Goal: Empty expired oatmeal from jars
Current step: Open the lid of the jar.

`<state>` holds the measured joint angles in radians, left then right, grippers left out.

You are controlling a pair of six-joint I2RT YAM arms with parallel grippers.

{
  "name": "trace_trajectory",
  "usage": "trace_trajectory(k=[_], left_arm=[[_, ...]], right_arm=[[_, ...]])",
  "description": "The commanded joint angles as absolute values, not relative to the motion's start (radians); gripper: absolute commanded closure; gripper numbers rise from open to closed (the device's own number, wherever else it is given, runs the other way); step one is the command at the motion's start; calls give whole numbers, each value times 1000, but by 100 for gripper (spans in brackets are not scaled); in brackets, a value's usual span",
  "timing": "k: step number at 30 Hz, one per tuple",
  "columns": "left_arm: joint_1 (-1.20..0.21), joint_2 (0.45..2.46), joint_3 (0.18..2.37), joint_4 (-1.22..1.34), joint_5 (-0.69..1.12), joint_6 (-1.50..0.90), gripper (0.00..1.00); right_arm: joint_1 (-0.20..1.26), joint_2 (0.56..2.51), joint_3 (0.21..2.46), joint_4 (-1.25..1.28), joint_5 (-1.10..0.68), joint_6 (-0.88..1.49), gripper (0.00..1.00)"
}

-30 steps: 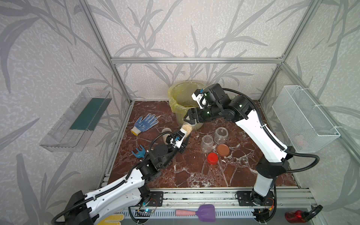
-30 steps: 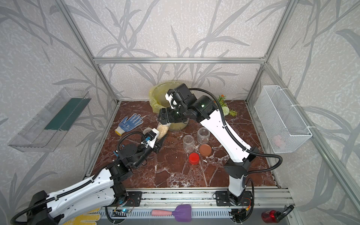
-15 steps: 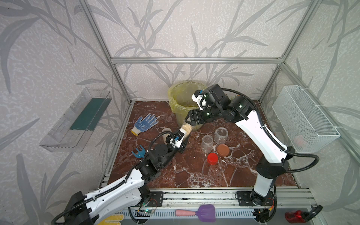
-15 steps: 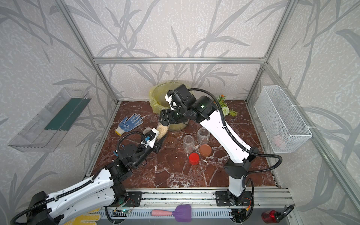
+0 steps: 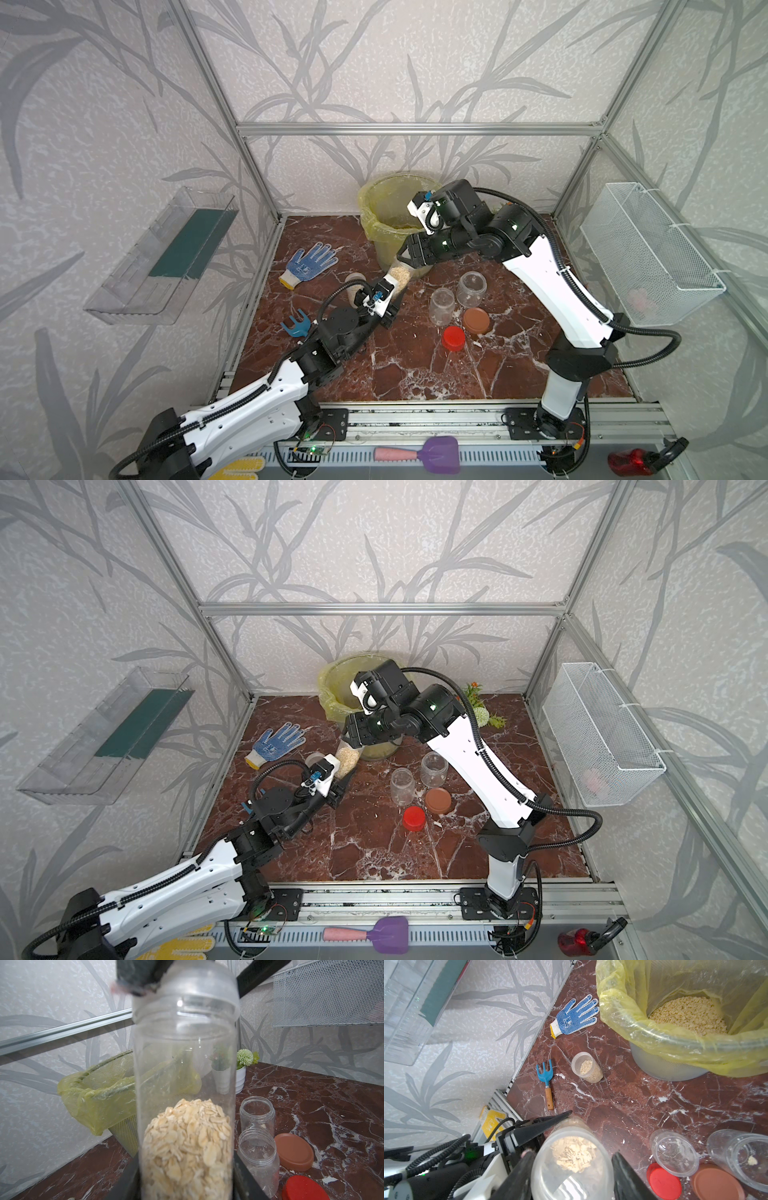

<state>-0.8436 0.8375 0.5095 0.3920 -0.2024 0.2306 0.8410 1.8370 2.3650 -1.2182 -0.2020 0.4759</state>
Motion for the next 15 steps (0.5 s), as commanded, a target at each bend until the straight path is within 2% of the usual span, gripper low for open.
trace_trajectory(k=[1,5,9,10,13,15], left_arm=[[-836,826,507,411,-187,218,100],[-827,816,500,405,-177,204,100],[-809,799,490,389,-155,175,100],[-797,790,483,384,-143,152,100],[-752,761,463,345,-55,96,100],[-736,749,462,302,-5,77,100]], right_arm=[[847,1835,2379,-1232,-210,466,53],[848,1833,2375,-1235,-218,471,60],[848,1823,2378,-1202,-252,423,74],[848,1817,2374,-1175,-293,388,77],[848,1820,2387,-1137,-467,255,78],[848,1836,2432,-1174,-534,152,85]])
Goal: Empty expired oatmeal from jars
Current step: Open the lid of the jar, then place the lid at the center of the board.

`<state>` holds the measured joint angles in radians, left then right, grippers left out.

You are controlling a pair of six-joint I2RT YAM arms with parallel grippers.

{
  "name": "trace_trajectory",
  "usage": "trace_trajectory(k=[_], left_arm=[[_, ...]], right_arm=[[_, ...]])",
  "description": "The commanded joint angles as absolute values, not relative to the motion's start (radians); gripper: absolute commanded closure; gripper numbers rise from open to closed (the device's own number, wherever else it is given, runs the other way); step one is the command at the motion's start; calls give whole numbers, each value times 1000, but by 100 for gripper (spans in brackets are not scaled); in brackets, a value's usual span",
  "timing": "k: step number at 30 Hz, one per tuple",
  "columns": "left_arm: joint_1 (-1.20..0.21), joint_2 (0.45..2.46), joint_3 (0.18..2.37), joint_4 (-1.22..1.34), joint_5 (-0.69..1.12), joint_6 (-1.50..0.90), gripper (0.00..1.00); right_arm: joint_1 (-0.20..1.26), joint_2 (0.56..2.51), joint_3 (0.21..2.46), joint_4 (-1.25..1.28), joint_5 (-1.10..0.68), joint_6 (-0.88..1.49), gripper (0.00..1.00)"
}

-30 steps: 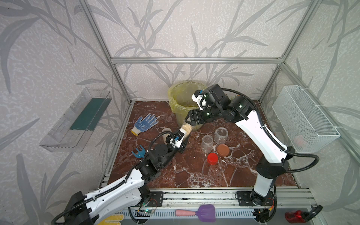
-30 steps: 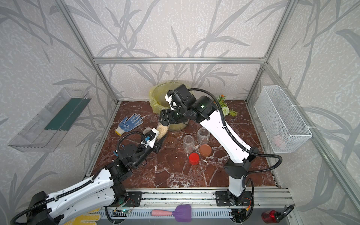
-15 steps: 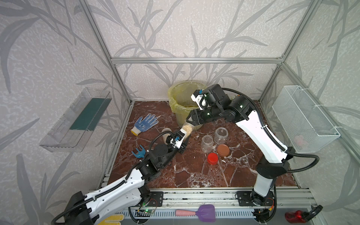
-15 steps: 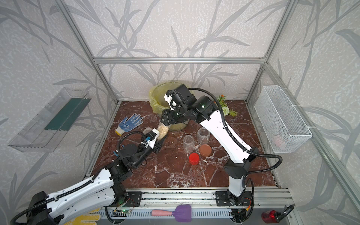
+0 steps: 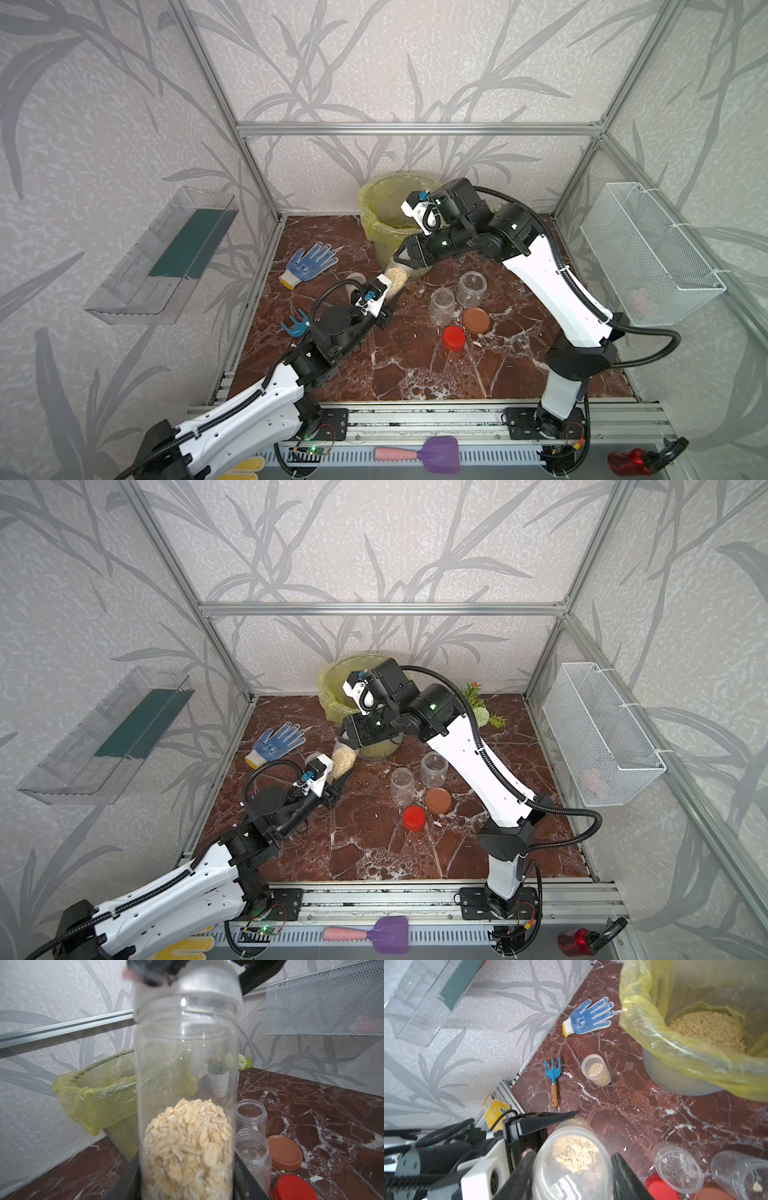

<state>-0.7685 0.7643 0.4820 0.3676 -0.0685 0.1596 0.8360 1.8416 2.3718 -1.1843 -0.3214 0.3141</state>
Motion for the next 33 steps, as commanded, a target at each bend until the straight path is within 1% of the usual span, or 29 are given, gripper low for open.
trace_trajectory(k=[1,4,7,12,15,18,21,24,28,30,33], left_arm=[[-734,745,457,288,20,74,100],[-730,737,444,256,56,62,100],[-726,706,422,241,34,44,100],[-724,612,383,181,-89,-1,100],[-724,548,365,132,-118,-21,100],[-725,470,334,98,-187,-61,100],[-724,369,313,39,-262,-101,100],[-725,297,310,-21,-272,-106,100],[-724,259,306,-72,-285,-122,100],[-724,246,302,-89,-286,-125,100],[-725,221,298,-118,-297,-130,100]], right_arm=[[847,1841,2443,-1190,-557,104,86],[846,1839,2441,-1219,-593,-23,87],[833,1834,2435,-1227,-561,-66,89],[811,1805,2393,-1248,-482,-101,88],[805,1771,2283,-1207,-473,-97,88],[805,1734,2144,-1138,-443,-79,89],[816,1712,1997,-1070,-358,-63,89],[857,1712,1848,-1017,-280,-56,88],[931,1719,1672,-945,-156,-28,88],[962,1713,1565,-869,-90,-2,88],[1003,1668,1409,-731,-51,35,86]])
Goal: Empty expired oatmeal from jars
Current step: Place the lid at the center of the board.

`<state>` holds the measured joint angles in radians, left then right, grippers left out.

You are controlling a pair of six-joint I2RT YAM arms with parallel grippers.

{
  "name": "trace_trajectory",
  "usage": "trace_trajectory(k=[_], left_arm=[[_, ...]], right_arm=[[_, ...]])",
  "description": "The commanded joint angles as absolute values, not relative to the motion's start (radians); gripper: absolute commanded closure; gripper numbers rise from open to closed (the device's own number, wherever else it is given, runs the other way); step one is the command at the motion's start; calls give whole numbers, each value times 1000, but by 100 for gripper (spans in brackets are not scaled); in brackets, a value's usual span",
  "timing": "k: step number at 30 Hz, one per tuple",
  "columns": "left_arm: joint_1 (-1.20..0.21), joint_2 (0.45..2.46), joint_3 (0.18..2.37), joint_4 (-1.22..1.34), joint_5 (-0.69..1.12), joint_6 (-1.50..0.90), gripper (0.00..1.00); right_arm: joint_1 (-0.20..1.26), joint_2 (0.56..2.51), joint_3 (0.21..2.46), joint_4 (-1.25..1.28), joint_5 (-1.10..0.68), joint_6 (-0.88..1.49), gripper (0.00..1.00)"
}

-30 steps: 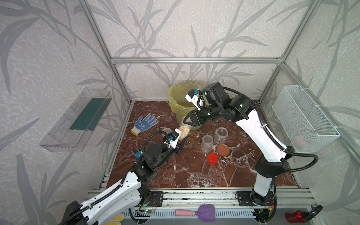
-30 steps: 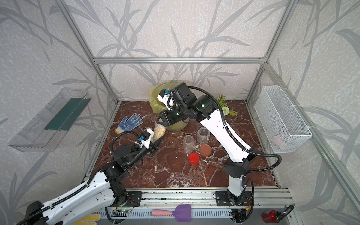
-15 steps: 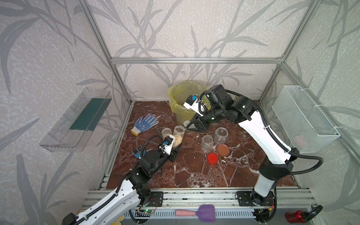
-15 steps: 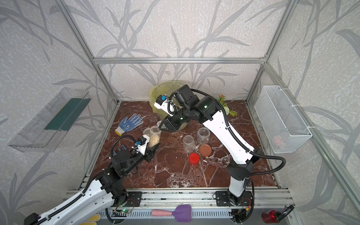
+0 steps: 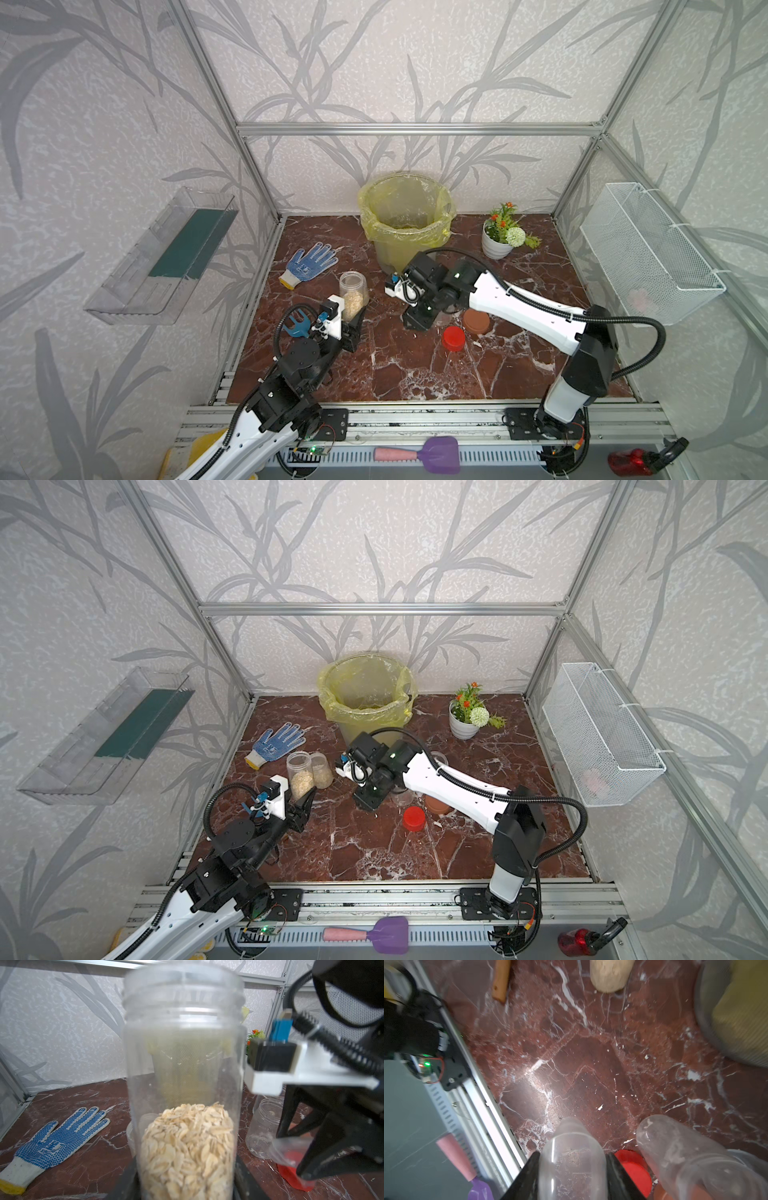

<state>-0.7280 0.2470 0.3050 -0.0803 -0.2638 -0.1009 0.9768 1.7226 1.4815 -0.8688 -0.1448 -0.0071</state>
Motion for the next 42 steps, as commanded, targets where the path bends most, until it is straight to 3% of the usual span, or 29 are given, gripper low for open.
trace_trajectory(k=[1,11,21,26,30,42], left_arm=[[-724,208,295,-124,-301,-135,100],[-724,142,259,-164,-297,-173,100],[-724,167,283,-141,-284,-173,100],[-724,197,306,-141,-278,-166,100],[-725,219,324,-137,-273,-160,100],[-724,348,456,-132,-234,-152,100]], right_arm=[[1016,1666,1365,-697,-28,46,85],[1082,1699,1117,-498,136,119,80],[1083,1788,1050,-402,136,146,52],[1084,1785,1030,-394,132,154,34],[1084,1750,1002,-392,137,160,26],[1114,1468,1112,-532,161,147,24]])
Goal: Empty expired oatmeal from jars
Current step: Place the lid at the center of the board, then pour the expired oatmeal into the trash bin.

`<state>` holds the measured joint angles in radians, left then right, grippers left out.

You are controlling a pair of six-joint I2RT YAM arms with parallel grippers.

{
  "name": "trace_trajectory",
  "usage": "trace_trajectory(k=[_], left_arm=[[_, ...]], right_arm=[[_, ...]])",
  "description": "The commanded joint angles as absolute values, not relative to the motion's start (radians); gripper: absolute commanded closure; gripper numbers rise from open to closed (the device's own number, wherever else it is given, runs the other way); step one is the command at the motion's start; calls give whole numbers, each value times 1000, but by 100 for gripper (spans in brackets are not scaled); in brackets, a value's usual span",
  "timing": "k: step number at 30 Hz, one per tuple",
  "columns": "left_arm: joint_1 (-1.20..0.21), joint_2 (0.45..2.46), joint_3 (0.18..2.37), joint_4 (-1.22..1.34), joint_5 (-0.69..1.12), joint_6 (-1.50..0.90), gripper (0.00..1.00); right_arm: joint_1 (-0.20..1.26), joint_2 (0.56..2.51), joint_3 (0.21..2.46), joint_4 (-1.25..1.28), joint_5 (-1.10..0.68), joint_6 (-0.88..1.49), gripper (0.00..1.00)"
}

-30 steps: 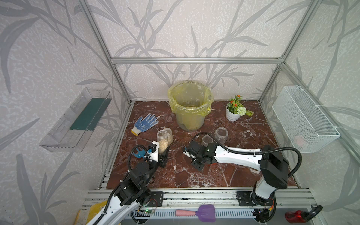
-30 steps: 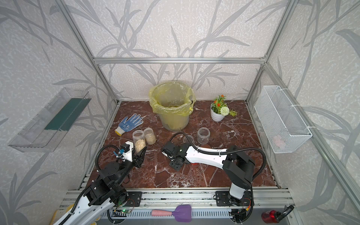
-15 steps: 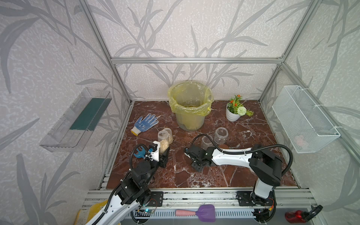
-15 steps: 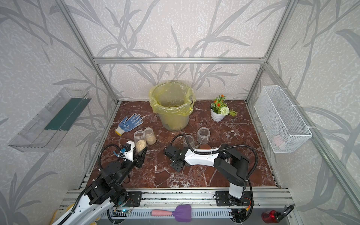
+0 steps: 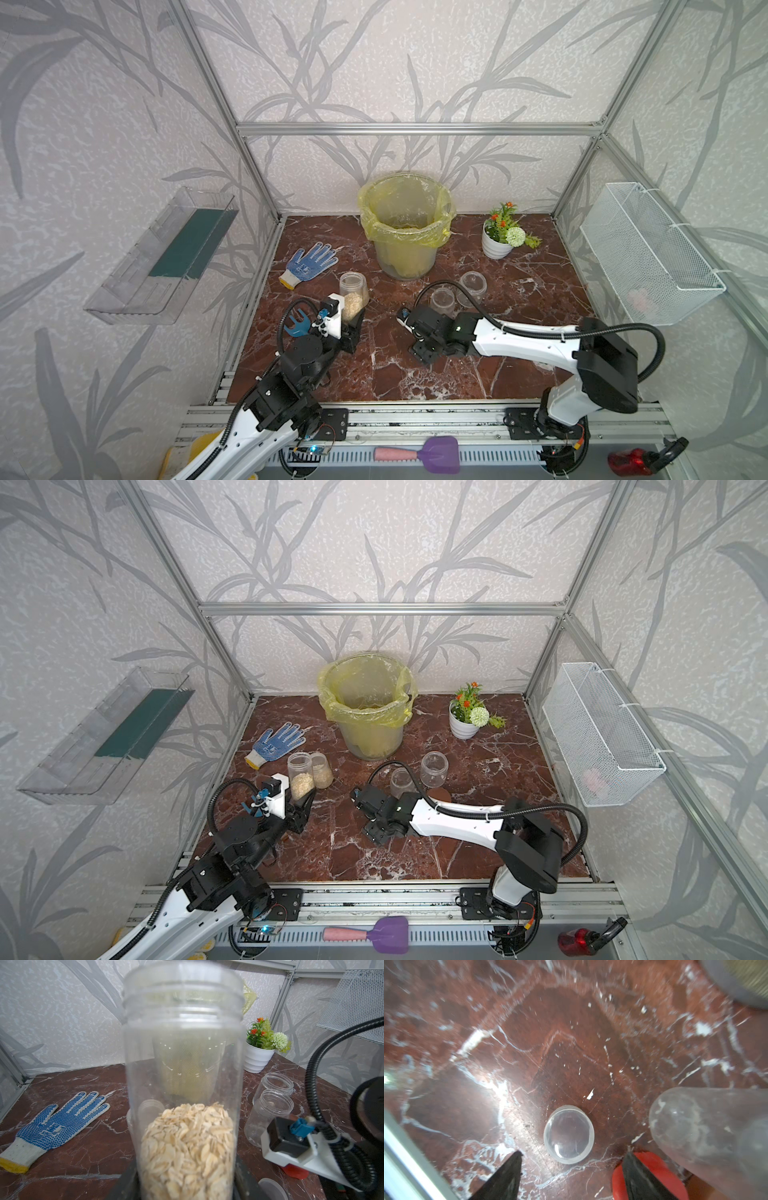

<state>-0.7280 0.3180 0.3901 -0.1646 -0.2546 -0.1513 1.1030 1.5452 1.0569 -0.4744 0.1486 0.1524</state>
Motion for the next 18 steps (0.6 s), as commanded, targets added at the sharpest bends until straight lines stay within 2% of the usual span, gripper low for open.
trace_trajectory(k=[1,8,12,18], left_arm=[[-724,372,480,-132,-230,-147,100],[-724,598,707,-192,-162,-95,100],[-724,738,860,-252,-103,-45,100],[-724,929,1028,-288,-58,-2,100]], right_arm=[[1115,1439,1127,-549,160,148,24],[1115,1264,1241,-663,135,227,28],[1109,1169,1289,-633,135,315,24],[921,1110,1344,-510,-62,462,17]])
